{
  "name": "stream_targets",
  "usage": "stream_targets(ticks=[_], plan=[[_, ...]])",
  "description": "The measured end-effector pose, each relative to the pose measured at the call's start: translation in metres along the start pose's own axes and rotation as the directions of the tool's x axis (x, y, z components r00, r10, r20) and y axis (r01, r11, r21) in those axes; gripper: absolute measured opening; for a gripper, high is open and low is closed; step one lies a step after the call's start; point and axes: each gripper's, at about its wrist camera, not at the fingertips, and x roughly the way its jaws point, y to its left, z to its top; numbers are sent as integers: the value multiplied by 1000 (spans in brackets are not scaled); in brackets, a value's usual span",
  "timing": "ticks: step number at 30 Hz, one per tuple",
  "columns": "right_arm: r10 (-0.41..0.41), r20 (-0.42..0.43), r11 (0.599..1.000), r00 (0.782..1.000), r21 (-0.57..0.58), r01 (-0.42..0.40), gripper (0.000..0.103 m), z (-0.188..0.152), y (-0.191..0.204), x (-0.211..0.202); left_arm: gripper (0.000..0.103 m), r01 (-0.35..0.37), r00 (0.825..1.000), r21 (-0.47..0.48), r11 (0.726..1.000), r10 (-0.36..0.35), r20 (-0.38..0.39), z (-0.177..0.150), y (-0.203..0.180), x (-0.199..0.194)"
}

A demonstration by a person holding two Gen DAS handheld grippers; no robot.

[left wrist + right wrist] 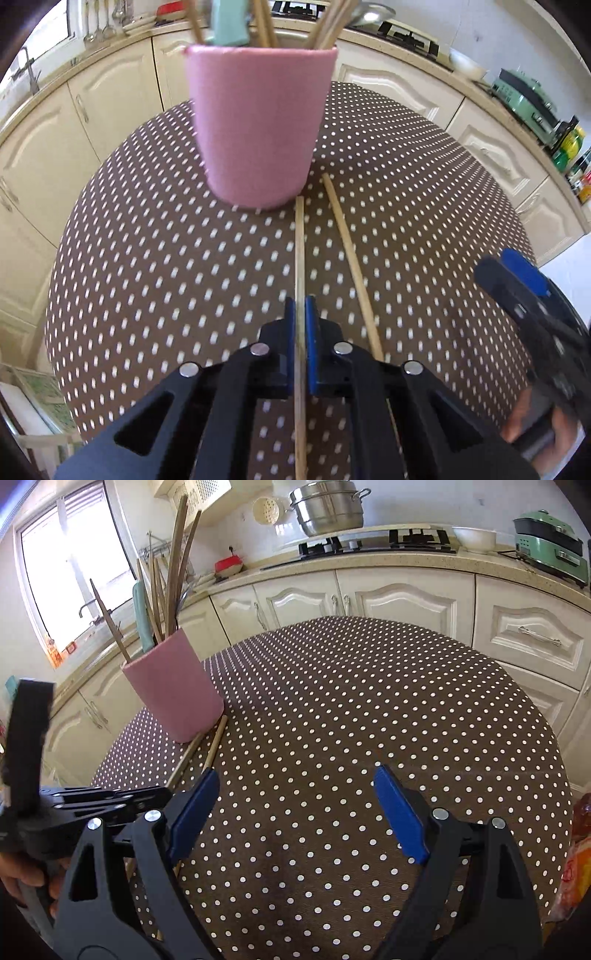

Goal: Organize utensils
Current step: 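Grasp a loose chopstick with the left tool while the right tool grasps another, then lift both chopsticks and lower them into the pink cup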

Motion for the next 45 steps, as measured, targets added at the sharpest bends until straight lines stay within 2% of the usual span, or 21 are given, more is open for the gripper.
stream_targets(ticks=[4,8,12,15,19,22,25,28,29,32,35,39,42,45], plan=[[-13,-64,997,998,-83,8,84,1,21,13,5,15,1000,-46,999,-14,22,-19,23,-17],[16,-162,991,987,-127,-37,84,4,47,33,5,-29,998,-99,995,34,49,-33,49,-30],[20,-249,980,968,-185,-68,84,12,76,54,5,-58,997,-153,986,67,49,-32,75,-34],[-12,-306,971,952,-232,-62,83,18,92,68,5,-62,998,-164,985,66,22,-24,91,-31],[-15,-423,968,906,-234,-93,50,28,100,90,6,-51,999,-143,988,51,-2,-6,100,-20],[-44,-468,957,883,-274,-97,47,31,105,96,6,-61,998,-106,992,57,-35,14,97,-11],[-103,-479,939,872,-335,-73,29,31,109,98,7,-74,996,-78,994,69,-61,35,81,-1],[-83,-506,948,858,-305,-88,13,34,100,98,6,-78,995,-78,994,73,-66,46,77,2],[-61,-516,955,854,-280,-101,11,36,93,96,6,-75,996,-78,994,70,-62,48,77,3],[-1,-526,967,851,-216,-132,6,37,77,90,5,-44,998,-102,994,40,-40,54,80,4],[77,-522,974,850,-141,-175,6,38,51,79,5,0,1000,-117,993,1,6,37,86,-14],[133,-476,973,869,-105,-206,6,37,32,61,5,48,993,-109,993,-35,112,32,79,-38],[179,-407,968,895,-92,-235,6,37,22,38,5,67,975,-89,994,-46,217,30,72,-62],[240,-323,959,915,-70,-276,6,36,11,11,5,77,939,-66,995,-50,340,30,65,-91]])
